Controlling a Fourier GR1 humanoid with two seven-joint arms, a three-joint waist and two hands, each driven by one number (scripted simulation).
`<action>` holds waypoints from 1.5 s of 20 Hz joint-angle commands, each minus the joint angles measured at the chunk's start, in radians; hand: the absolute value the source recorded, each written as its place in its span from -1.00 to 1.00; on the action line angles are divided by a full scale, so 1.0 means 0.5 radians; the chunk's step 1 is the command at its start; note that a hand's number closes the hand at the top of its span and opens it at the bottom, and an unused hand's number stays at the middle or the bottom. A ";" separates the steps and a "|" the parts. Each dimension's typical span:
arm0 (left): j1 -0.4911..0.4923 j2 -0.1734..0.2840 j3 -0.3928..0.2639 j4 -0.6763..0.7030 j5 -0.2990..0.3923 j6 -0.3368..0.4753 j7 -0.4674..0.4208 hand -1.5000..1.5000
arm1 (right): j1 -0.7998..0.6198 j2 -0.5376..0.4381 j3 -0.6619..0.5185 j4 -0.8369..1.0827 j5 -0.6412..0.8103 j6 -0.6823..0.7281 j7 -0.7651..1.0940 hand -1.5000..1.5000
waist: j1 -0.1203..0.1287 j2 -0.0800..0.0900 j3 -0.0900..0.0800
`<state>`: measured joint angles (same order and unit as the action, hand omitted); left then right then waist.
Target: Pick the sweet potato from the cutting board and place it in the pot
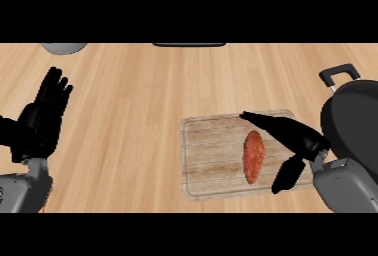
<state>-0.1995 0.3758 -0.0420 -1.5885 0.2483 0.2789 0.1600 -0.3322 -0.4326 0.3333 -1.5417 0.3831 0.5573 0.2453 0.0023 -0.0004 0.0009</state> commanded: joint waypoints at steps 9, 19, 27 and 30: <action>-0.098 -0.139 0.118 -0.024 -0.126 -0.075 0.179 0.00 | 0.082 0.138 -0.114 0.199 0.366 0.006 -0.233 -1.00 | -0.005 0.001 -0.002; 0.049 -0.186 0.174 -0.125 -0.199 -0.154 0.124 0.00 | 0.034 0.187 0.028 0.378 0.683 -0.115 -0.643 1.00 | 0.002 0.001 -0.001; 0.116 -0.297 0.171 -0.015 -0.290 -0.211 -0.047 0.00 | -0.034 0.244 -0.122 0.472 0.741 -0.090 -0.777 1.00 | 0.000 0.000 -0.002; 0.025 -0.298 0.173 -0.126 -0.289 -0.175 0.168 0.00 | 0.167 0.365 0.030 0.378 0.900 -0.235 -0.713 1.00 | -0.005 -0.001 -0.002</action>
<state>-0.1962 0.2491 0.0580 -1.6249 0.1247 0.1830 0.2166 -0.3142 -0.2850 0.3156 -1.3111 0.8014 0.4383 -0.1220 0.0014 -0.0075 -0.0053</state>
